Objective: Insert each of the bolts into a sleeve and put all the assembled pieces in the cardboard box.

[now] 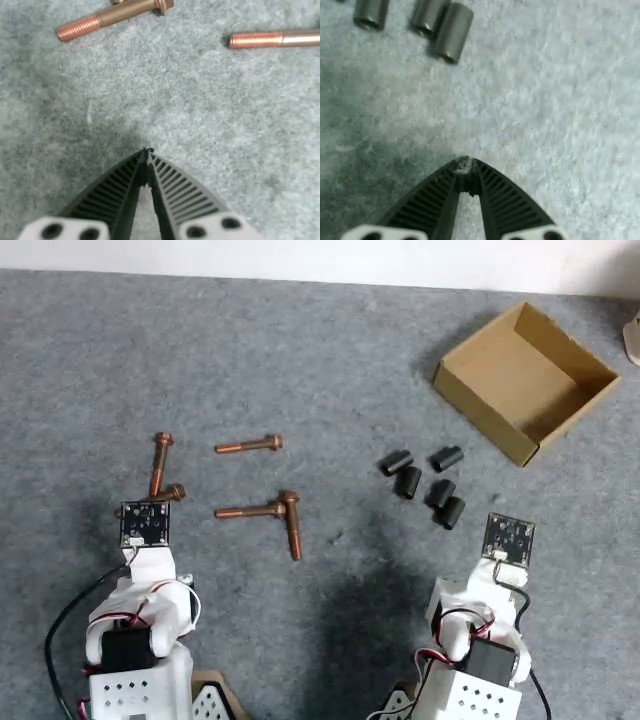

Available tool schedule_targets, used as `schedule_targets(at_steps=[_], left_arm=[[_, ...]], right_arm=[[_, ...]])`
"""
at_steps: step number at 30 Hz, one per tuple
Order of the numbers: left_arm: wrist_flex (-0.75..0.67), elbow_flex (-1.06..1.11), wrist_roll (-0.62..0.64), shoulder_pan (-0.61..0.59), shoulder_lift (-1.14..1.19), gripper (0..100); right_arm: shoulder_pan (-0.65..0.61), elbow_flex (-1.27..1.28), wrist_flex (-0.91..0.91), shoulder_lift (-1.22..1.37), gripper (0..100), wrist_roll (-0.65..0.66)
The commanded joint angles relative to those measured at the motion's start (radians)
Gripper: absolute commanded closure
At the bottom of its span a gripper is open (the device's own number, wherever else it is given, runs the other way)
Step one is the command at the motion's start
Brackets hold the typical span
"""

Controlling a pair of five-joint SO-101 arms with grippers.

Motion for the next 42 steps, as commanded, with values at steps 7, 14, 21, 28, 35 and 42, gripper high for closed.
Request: schedule_targets(at_steps=[7,14,21,28,35,42], left_arm=[[0.003,0.019,-0.002,0.007,0.002,99],[0.003,0.019,-0.002,0.007,0.002,99],[0.003,0.019,-0.002,0.007,0.002,99],[0.003,0.019,-0.003,0.007,0.002,99],[0.003,0.019,-0.005,0.007,0.002,99],[0.003,0.019,-0.005,0.005,0.002,99]], right_arm=[[-0.053,-0.214,0.018,0.185,99.2,-0.044],[-0.134,-0.615,0.093,0.796,99.2,-0.121],[-0.140,-0.977,0.189,1.336,86.5,-0.130],[-0.148,-1.199,0.262,1.540,70.3,-0.009],[-0.156,-1.241,0.257,1.630,70.3,0.112],[-0.171,-1.395,0.188,1.791,70.3,-0.089]])
